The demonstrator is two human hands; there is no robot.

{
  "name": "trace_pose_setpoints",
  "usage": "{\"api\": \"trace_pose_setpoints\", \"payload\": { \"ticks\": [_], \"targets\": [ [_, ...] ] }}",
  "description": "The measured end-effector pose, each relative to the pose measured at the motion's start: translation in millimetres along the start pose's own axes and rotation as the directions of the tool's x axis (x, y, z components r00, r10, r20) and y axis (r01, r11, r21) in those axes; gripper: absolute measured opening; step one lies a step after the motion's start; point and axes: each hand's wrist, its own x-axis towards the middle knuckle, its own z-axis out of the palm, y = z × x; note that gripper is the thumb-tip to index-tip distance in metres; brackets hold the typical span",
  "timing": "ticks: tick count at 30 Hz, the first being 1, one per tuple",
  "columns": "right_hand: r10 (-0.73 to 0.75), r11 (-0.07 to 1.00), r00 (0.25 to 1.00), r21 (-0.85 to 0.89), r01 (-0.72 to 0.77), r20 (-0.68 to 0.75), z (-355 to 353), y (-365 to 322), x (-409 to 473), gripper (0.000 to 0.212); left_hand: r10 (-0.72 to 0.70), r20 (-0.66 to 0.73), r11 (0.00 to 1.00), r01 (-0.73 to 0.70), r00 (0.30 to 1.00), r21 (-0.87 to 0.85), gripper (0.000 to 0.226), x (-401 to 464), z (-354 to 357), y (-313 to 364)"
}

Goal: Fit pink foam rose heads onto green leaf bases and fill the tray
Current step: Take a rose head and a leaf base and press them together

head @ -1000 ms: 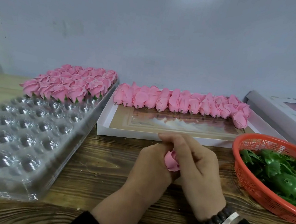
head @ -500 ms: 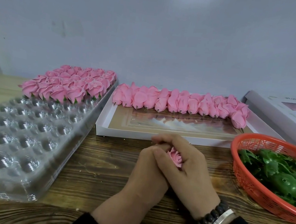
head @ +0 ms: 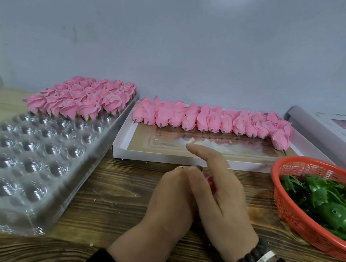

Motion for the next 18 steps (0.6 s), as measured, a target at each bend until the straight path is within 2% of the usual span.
{"api": "trace_pose_setpoints", "payload": {
  "ticks": [1,2,3,5,6,8,10,12,14,18],
  "targets": [
    [0.009,1.0,1.0,0.019,-0.008,-0.023,1.2,0.3,0.4,0.031,0.108,-0.005,0.974,-0.105,0.994,0.199,0.02,-0.6,-0.2,-2.8],
    [0.028,0.999,0.999,0.039,-0.026,-0.047,2.0,1.3,0.9,0.031,0.195,0.014,0.906,-0.186,0.981,0.381,0.016,-0.4,-0.6,-3.8],
    [0.052,0.997,0.997,0.053,-0.049,-0.062,2.3,2.8,1.2,0.034,0.248,0.02,0.847,-0.227,0.969,0.48,0.015,-0.1,-0.4,-3.0],
    [0.077,0.996,0.996,0.053,-0.074,-0.055,2.9,5.1,0.9,0.04,0.317,0.005,0.808,-0.273,0.948,0.522,0.017,0.7,2.6,-2.2],
    [0.074,0.997,0.997,0.042,-0.072,-0.038,2.9,5.5,0.3,0.04,0.313,-0.013,0.829,-0.267,0.95,0.491,0.018,-1.1,3.8,-0.7],
    [0.07,0.997,0.998,0.027,-0.07,0.001,2.3,3.9,-0.2,0.035,0.201,-0.074,0.947,-0.174,0.977,0.269,0.02,-3.8,3.2,3.2],
    [0.114,0.992,0.993,0.053,-0.115,0.035,-0.1,1.9,1.1,0.03,0.116,0.003,0.991,-0.116,0.993,0.066,0.022,-4.7,3.5,10.7],
    [0.188,0.974,0.979,0.112,-0.196,0.082,-3.6,1.6,3.5,0.035,0.114,0.052,0.989,-0.109,0.992,-0.099,0.023,-5.4,4.4,13.9],
    [0.206,0.964,0.967,0.138,-0.227,0.15,-6.9,1.6,5.4,0.042,0.113,0.009,0.964,-0.107,0.994,-0.243,0.022,-4.9,3.0,16.2],
    [0.206,0.96,0.949,0.14,-0.244,0.241,-11.9,4.5,6.4,0.056,0.148,-0.081,0.937,-0.166,0.986,-0.308,0.02,-3.7,3.5,9.6]
  ]
}}
